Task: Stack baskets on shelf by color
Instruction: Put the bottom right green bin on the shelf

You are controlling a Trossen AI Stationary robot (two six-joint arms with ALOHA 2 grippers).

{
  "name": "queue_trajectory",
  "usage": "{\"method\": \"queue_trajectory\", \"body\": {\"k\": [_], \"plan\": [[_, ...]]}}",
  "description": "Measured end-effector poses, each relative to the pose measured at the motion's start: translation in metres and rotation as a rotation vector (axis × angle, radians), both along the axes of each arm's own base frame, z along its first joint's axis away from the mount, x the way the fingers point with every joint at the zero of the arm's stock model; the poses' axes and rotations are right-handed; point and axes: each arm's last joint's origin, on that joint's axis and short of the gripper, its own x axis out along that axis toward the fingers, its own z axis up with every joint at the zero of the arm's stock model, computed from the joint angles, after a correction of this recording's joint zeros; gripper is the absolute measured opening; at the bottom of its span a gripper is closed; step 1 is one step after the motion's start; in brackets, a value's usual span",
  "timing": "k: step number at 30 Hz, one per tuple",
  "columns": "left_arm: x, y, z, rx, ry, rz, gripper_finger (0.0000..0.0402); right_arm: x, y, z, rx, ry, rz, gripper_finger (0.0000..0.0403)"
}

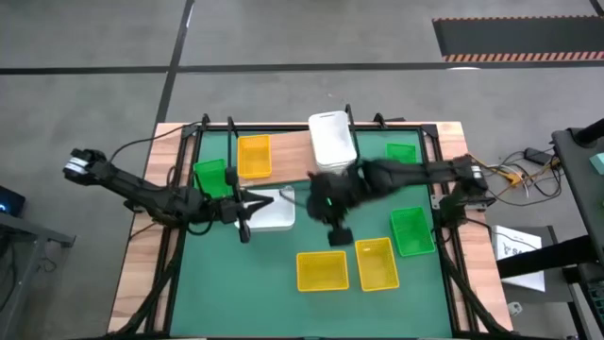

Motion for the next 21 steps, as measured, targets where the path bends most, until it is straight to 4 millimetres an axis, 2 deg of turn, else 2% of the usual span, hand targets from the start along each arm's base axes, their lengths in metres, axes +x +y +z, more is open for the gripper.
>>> {"method": "queue_trajectory", "body": {"k": [4, 8, 21], "plan": [[0.003, -0.004, 0.001, -0.017, -0.042, -0.016, 0.0001, -0.018, 0.037, -0.019, -0.029, 0.0, -0.01, 0.0011], [0.005, -0.007, 0.002, -0.051, -0.076, -0.029, 0.0001, -0.034, 0.06, -0.035, -0.052, -0.006, 0.019, 0.0011], [0.004, -0.009, 0.004, -0.182, -0.116, -0.055, 0.0001, -0.059, 0.085, -0.087, -0.079, 0.142, 0.064, 0.0011]]}}
